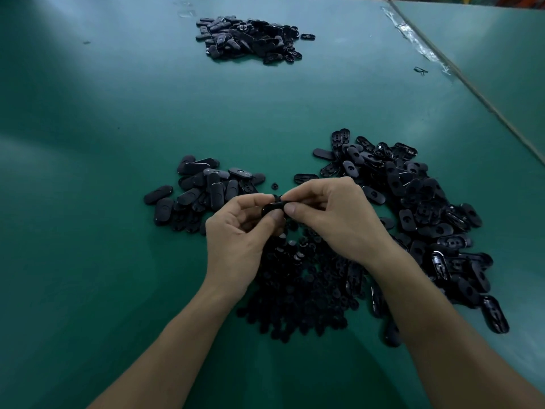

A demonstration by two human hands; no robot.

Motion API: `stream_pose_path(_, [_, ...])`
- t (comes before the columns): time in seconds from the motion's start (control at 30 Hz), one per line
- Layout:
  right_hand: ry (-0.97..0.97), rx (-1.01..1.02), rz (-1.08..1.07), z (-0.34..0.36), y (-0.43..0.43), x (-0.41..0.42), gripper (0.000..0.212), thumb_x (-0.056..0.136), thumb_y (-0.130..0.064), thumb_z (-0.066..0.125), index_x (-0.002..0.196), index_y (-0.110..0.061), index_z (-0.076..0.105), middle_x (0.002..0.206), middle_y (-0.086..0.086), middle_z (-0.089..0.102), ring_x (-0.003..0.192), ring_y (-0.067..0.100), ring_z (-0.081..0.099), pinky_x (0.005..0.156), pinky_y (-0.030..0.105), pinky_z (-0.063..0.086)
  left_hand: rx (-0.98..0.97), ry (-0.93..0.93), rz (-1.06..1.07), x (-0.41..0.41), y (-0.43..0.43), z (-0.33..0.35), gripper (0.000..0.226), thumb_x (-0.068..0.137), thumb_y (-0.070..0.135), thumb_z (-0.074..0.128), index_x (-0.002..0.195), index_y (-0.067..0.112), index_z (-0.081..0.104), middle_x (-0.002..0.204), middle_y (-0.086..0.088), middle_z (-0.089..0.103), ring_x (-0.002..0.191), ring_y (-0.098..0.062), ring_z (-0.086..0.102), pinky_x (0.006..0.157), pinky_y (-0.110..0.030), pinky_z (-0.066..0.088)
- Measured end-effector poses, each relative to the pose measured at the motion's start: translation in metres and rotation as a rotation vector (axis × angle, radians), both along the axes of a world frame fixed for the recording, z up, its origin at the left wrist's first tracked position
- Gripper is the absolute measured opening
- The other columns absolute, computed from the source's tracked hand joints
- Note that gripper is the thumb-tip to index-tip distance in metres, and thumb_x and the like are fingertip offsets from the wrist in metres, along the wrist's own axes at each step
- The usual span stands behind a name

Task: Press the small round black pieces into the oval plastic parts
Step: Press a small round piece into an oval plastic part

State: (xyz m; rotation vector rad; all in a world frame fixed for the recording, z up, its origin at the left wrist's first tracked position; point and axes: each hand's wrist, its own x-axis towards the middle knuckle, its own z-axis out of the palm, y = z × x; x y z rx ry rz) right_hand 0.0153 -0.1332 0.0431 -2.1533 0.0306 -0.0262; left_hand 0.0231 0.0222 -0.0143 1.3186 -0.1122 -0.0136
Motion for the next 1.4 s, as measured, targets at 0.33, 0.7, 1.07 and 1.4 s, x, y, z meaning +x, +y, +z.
stream_pose_path(0.33, [-0.03, -0.057, 0.011, -0.002, -0.001, -0.001, 0.008, 0.086, -0.014, 0.077, 0.092, -0.019, 0.076, 0.078, -0.012, 0.072, 0.073, -0.002, 0.069, 0.072, 0.016, 0.057, 0.047, 0.008, -0.012, 0.0, 0.0, -0.003, 0.018, 0.082, 0.012, 0.078, 0.098, 0.019, 0.074, 0.085, -0.005, 0.077, 0.077, -0.021, 0.075, 0.072, -0.024, 0.059])
stream_pose_path(0.7, [-0.017, 0.024, -0.011, -0.005, -0.004, -0.003, 0.01, 0.084, -0.013, 0.077, 0.089, -0.022, 0.076, 0.076, -0.01, 0.074, 0.072, 0.001, 0.07, 0.068, 0.017, 0.056, 0.033, 0.011, -0.004, 0.001, 0.002, -0.003, 0.021, 0.076, 0.012, 0.083, 0.091, 0.027, 0.079, 0.084, -0.006, 0.077, 0.076, -0.02, 0.075, 0.073, -0.025, 0.06])
stream_pose_path(1.07, [-0.052, -0.158, -0.085, -0.013, -0.015, 0.015, 0.016, 0.096, -0.022, 0.065, 0.108, -0.021, 0.076, 0.094, -0.015, 0.072, 0.085, -0.005, 0.065, 0.079, 0.006, 0.048, 0.027, -0.034, 0.064, 0.001, 0.0, -0.006, 0.022, 0.09, -0.003, 0.07, 0.094, 0.017, 0.074, 0.077, -0.002, 0.074, 0.069, -0.015, 0.071, 0.064, -0.022, 0.057])
stream_pose_path(1.4, [0.028, -0.691, -0.1, -0.022, -0.027, 0.054, 0.03, 0.101, -0.026, 0.058, 0.129, -0.02, 0.067, 0.127, 0.009, 0.055, 0.121, 0.029, 0.044, 0.102, 0.038, 0.04, -0.244, 0.158, 0.221, 0.01, -0.003, -0.002, 0.041, 0.097, -0.008, 0.056, 0.131, 0.015, 0.053, 0.12, -0.01, 0.064, 0.102, -0.007, 0.066, 0.083, -0.023, 0.058])
